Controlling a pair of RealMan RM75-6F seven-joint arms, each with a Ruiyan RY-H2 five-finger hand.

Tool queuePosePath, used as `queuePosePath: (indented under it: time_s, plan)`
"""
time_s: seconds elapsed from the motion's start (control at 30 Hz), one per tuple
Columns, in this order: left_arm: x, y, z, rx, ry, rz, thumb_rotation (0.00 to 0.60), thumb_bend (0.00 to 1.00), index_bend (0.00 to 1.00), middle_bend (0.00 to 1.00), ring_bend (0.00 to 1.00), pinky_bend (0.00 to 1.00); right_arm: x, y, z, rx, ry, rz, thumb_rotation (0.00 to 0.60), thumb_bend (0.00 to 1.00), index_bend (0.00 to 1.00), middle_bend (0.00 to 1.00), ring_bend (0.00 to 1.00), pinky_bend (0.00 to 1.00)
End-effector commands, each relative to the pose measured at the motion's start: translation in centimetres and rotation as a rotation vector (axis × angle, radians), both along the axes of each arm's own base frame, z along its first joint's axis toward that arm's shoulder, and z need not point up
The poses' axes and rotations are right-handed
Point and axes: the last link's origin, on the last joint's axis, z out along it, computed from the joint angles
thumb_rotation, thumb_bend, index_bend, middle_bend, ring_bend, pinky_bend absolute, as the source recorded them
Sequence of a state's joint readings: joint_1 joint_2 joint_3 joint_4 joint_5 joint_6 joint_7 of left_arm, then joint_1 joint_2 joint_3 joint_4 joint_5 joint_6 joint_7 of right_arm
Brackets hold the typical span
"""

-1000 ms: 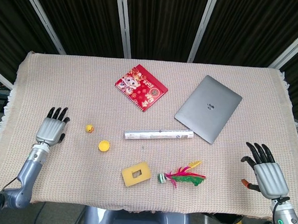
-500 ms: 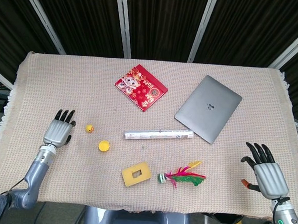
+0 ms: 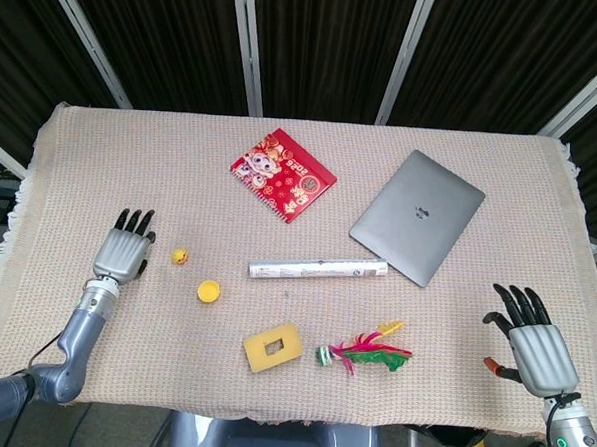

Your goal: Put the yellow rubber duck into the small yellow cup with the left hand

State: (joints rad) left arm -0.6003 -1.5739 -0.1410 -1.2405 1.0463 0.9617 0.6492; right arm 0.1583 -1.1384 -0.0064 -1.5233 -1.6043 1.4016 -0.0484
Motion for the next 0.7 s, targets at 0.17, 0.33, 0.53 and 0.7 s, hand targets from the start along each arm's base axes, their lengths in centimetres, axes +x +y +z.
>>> queuePosePath:
  time_s: [0.17,0.33,0.53,0.7]
  plan:
    - [1.1,-0.4,-1.9,-0.037,-0.014,-0.015,0.600,0.41,0.33,0.00,0.00,0.04,0.0,0.0,0.0,0.001,-0.001,0.001,0.600,0.00,0.38,0.06,0.00,0.00]
    - [1.7,-0.7,-2.7,-0.057,-0.016,-0.030,0.600,0.41,0.33,0.00,0.00,0.04,0.0,0.0,0.0,0.003,-0.003,-0.001,0.600,0.00,0.38,0.06,0.00,0.00]
    - [1.9,-0.7,-3.1,-0.061,-0.013,-0.035,0.600,0.41,0.33,0.00,0.00,0.04,0.0,0.0,0.1,0.002,-0.004,0.002,0.600,0.00,0.38,0.06,0.00,0.00]
    - [2.0,-0.4,-2.8,-0.048,-0.015,-0.036,0.600,0.41,0.33,0.00,0.00,0.04,0.0,0.1,0.1,0.003,-0.005,0.001,0.600,0.00,0.38,0.06,0.00,0.00]
